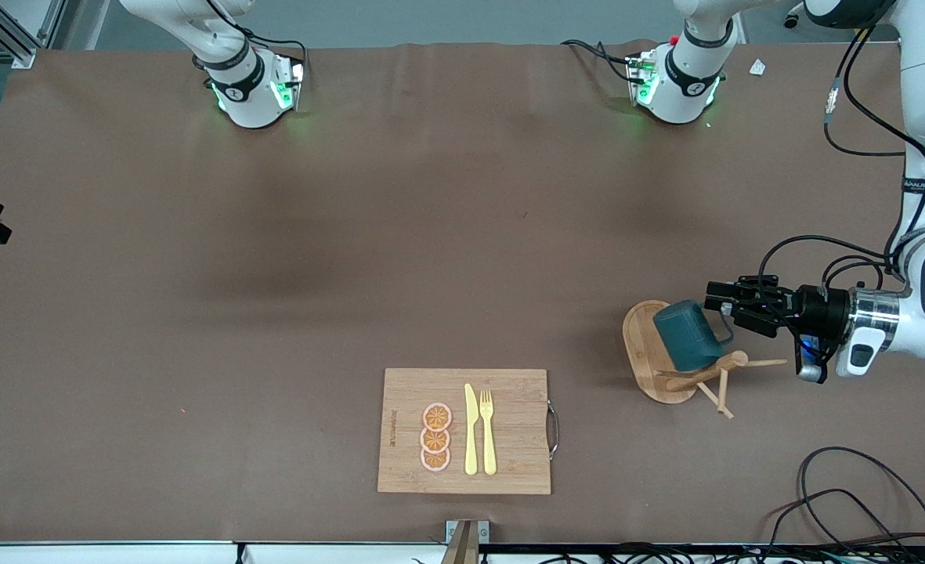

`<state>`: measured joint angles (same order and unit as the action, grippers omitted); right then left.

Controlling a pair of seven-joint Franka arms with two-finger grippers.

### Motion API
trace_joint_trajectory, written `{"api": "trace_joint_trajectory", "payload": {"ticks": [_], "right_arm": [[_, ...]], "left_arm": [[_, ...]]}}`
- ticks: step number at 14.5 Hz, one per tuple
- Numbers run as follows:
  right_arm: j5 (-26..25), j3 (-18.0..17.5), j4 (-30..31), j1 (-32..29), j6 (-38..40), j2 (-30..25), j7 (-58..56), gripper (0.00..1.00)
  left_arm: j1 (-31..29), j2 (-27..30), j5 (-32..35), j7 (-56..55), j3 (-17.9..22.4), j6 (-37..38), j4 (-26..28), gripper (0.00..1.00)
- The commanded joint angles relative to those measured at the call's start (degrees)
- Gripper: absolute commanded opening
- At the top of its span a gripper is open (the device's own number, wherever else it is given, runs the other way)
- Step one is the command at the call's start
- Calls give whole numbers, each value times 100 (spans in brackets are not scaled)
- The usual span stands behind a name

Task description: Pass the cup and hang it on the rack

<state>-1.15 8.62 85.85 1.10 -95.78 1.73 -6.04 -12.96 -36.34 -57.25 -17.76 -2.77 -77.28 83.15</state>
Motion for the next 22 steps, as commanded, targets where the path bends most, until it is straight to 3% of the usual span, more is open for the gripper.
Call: {"api": "trace_joint_trajectory", "payload": {"ticks": [1,2,7,13,17,22], "right_arm": [[80,-54,54,-84,25,-77,-72,100],[80,-54,54,-84,25,-77,-72,100],[88,-54,54,-84,25,-77,-72,100],[176,-63,54,-84,33,-77,-81,100],[212,-63,54,-84,33,-77,-72,100],[212,-63,54,-84,33,-77,-72,100]], "left_arm": [[-76,39,-76,-61,-39,126,-123,90],[-93,135,-58,-61,-31,126,-123,100],[-155,741,143,-482,22,187,-237,100],[-15,1454,1960,-739,-109,196,-843,99],[135,1919,3682,-195,-741,47,-941,99],[109,2377,5292,325,-1594,-244,-923,99]]}}
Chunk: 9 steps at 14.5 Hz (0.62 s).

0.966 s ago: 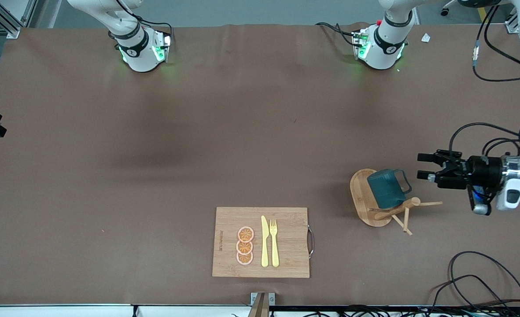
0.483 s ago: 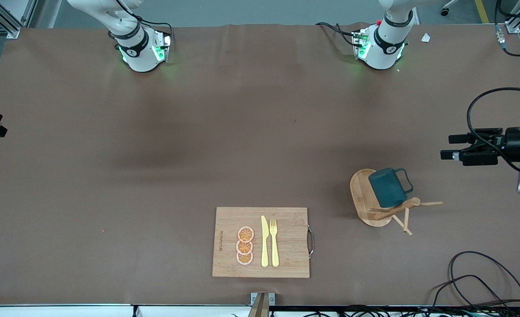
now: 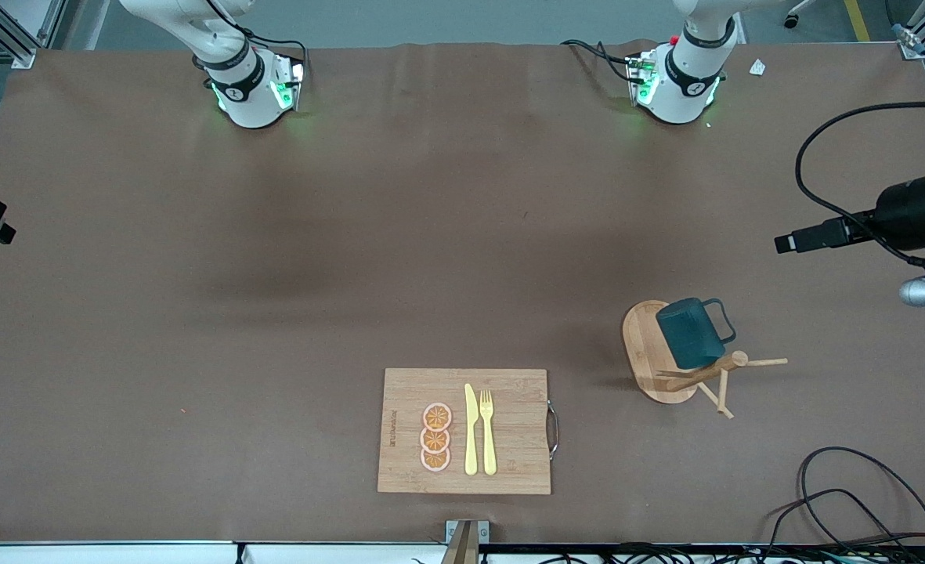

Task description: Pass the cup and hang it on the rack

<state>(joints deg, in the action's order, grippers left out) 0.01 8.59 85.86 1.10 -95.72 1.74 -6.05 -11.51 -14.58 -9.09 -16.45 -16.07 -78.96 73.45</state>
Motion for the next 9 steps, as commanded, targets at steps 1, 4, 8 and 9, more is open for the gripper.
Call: {"api": "trace_joint_trajectory", "payload": {"ticks": [1,4,8,9], "right_arm": [[87,-59,53,-84,27,-77,-72,100],[95,-59,53,-84,27,-77,-72,100],[95,-59,53,-84,27,-77,-72,100],[95,-50,53,-84,27,-77,-72,100]], "left_arm": [[-44,227,635,203,-386,-76,47,99],[-106,587,786,658,-432,-76,73,100],[656,1105,1024,722,259,-49,345,100],[859,1202,1006,722,498,-49,433,100]]}}
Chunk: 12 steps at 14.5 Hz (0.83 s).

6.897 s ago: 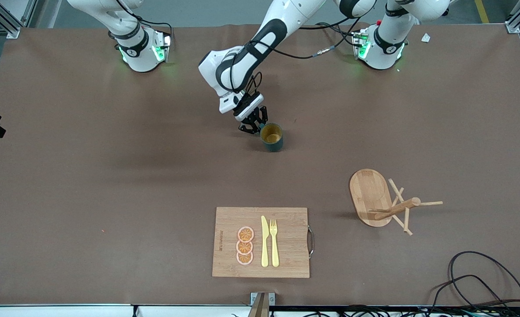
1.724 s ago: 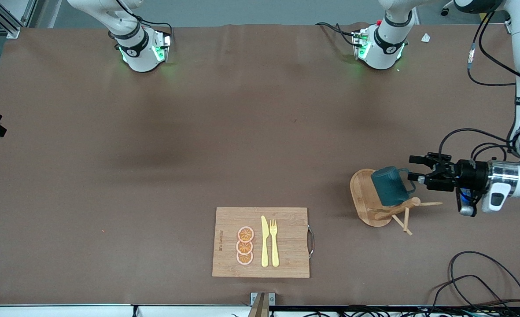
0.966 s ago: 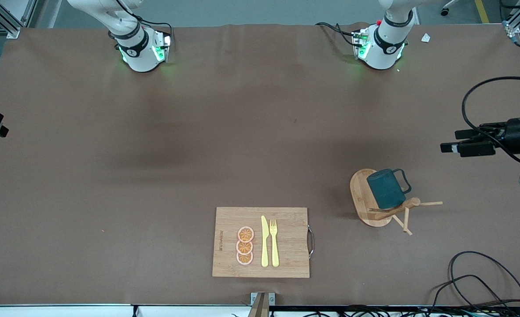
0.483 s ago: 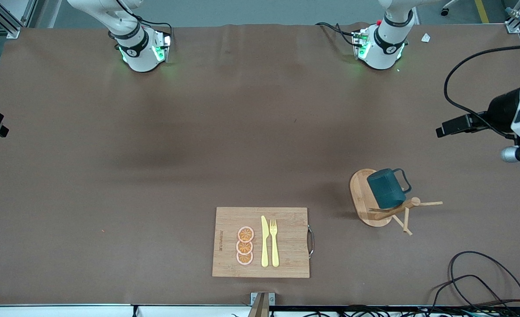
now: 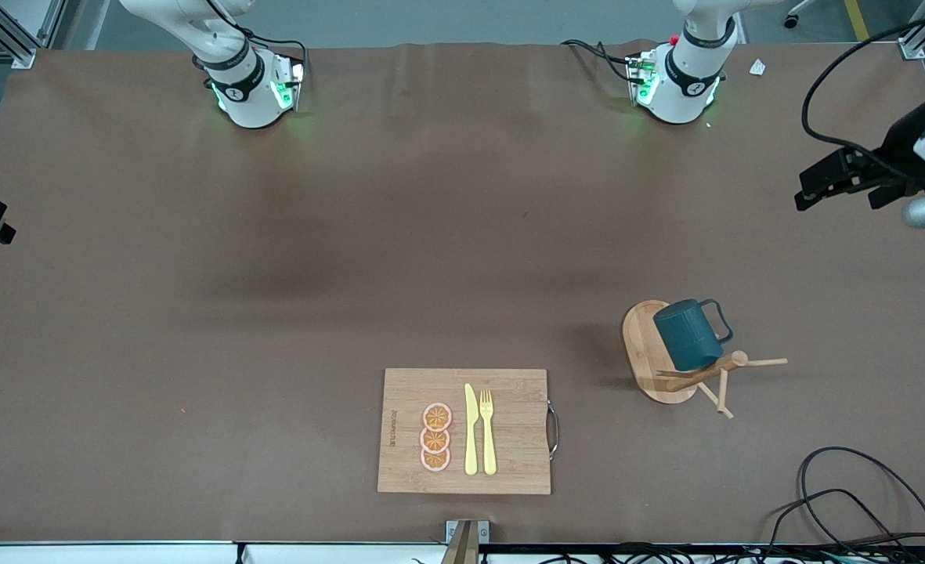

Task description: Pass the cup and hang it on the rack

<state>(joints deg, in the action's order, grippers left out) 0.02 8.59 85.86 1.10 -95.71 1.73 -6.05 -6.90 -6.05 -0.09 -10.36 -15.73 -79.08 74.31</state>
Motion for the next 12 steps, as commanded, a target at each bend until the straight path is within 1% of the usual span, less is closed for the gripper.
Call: {"api": "trace_joint_trajectory", "payload": {"ticks": [1,3,5,7,12], "right_arm": [[95,-59,53,-84,26,-77,-72,100],[95,-51,53,-84,26,-77,-72,100],[95,-59,53,-84,26,-77,-72,100],[95,-59,53,-84,26,-77,-72,100],[95,-59,53,-84,26,-77,-72,100]], "left_arm": [[574,472,106,113,640,-37,408,100],[970,771,71,122,1184,-46,636,100],[1234,1078,62,139,1484,-107,978,100],[1375,1334,106,139,1582,-186,1269,100],[1394,1291,185,297,1591,-405,1235,100]]}}
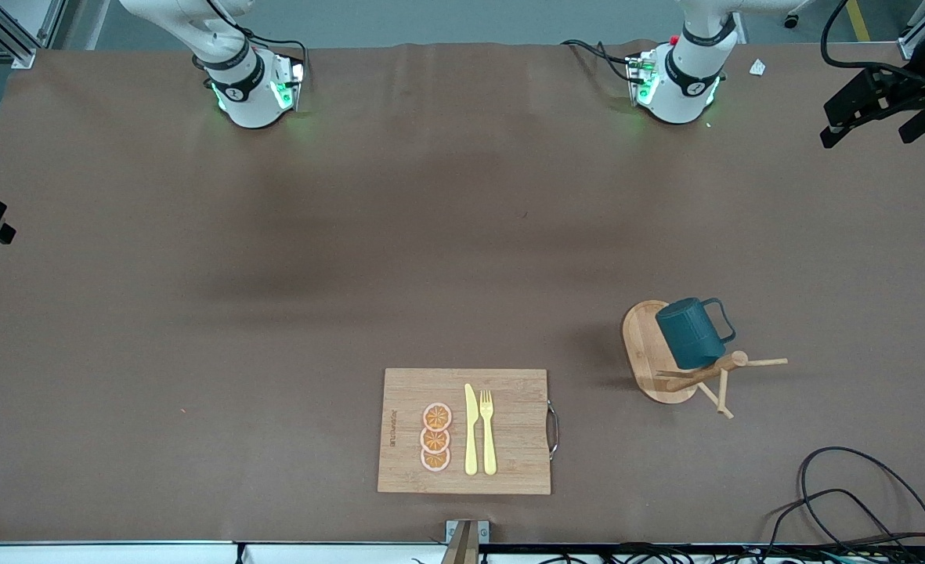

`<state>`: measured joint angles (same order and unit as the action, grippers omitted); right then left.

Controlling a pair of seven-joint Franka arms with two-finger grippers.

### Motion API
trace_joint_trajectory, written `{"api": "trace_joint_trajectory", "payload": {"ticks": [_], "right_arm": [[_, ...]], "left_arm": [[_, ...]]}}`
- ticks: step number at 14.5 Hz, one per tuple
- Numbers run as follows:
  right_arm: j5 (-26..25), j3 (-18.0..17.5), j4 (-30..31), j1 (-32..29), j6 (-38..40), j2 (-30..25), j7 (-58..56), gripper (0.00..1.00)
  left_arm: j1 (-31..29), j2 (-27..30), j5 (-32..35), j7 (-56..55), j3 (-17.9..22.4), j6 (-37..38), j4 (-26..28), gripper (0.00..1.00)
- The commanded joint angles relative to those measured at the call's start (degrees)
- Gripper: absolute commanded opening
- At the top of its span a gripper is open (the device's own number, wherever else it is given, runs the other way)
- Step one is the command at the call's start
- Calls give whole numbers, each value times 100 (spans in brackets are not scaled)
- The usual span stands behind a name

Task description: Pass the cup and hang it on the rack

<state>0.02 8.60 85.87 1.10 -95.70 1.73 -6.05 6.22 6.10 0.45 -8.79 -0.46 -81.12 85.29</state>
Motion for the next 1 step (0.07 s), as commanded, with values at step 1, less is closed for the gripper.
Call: {"api": "trace_joint_trajectory", "payload": {"ticks": [1], "right_arm": [[94,-51,53,-84,25,-77,-71,100]], "left_arm": [[72,67,131,140,63,-202,137,100]]}}
